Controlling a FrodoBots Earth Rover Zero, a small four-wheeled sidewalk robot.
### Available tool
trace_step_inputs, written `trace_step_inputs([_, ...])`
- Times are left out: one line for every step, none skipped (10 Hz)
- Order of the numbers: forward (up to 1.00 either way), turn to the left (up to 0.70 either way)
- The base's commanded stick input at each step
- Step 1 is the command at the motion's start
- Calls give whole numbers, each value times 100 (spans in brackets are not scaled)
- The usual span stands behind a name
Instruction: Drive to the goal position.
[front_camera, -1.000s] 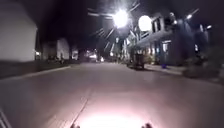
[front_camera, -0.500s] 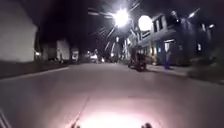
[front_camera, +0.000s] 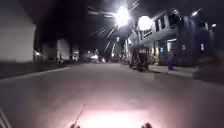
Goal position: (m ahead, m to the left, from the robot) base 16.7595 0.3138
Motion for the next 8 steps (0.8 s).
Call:
trace_step_inputs([70,0])
trace_step_inputs([70,0])
trace_step_inputs([70,0])
trace_step_inputs([70,0])
trace_step_inputs([70,0])
trace_step_inputs([70,0])
trace_step_inputs([70,0])
trace_step_inputs([70,0])
